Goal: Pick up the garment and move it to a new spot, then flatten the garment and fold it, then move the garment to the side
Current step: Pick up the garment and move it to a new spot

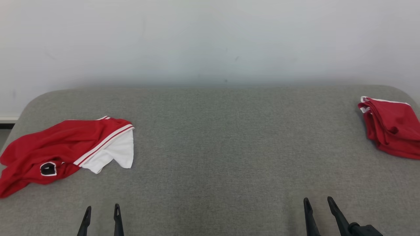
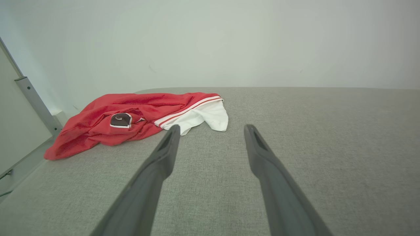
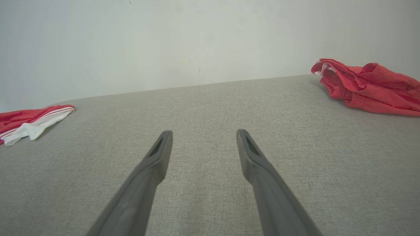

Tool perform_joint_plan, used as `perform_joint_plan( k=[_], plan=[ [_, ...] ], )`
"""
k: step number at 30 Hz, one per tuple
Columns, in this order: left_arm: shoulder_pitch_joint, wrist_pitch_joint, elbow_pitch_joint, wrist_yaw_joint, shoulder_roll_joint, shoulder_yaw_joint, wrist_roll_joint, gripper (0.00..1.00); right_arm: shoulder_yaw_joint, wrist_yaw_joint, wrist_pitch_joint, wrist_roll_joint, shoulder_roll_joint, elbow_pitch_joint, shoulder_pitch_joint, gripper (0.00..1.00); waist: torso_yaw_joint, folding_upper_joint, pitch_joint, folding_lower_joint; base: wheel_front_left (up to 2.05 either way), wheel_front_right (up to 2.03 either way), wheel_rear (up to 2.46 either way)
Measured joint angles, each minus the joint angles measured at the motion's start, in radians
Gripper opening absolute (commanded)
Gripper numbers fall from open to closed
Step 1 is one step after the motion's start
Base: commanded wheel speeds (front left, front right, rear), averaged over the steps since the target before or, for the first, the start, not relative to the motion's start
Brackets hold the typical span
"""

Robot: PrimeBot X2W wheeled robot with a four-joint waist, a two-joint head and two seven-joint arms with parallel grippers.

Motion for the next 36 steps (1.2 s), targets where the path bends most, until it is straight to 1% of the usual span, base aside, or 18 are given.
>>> perform_joint_plan(
  k=[8,15,32,36],
  plan=[
    [-0.001,0.000,0.002,-0.002,0.000,-0.003,0.007,1.00,0.002,0.000,0.000,0.009,0.000,-0.001,0.020,1.00,0.074,0.0000,-0.001,0.0000,0.00,0.00,0.00],
    [0.001,0.000,0.005,-0.010,0.000,0.006,0.013,1.00,0.004,0.000,0.000,0.017,0.000,-0.001,0.026,1.00,0.169,0.0001,-0.002,0.0001,0.00,0.00,0.00],
    [0.018,0.000,0.012,-0.011,0.000,0.015,0.015,1.00,0.021,0.000,0.000,0.016,0.001,-0.005,0.034,1.00,0.405,0.0000,-0.003,0.0000,0.00,0.00,0.00],
    [0.020,0.000,0.001,0.000,0.000,0.028,0.004,1.00,0.040,0.000,0.000,0.000,0.001,-0.001,0.024,1.00,0.446,0.0000,0.003,0.0000,0.00,0.00,0.00]
  ],
)
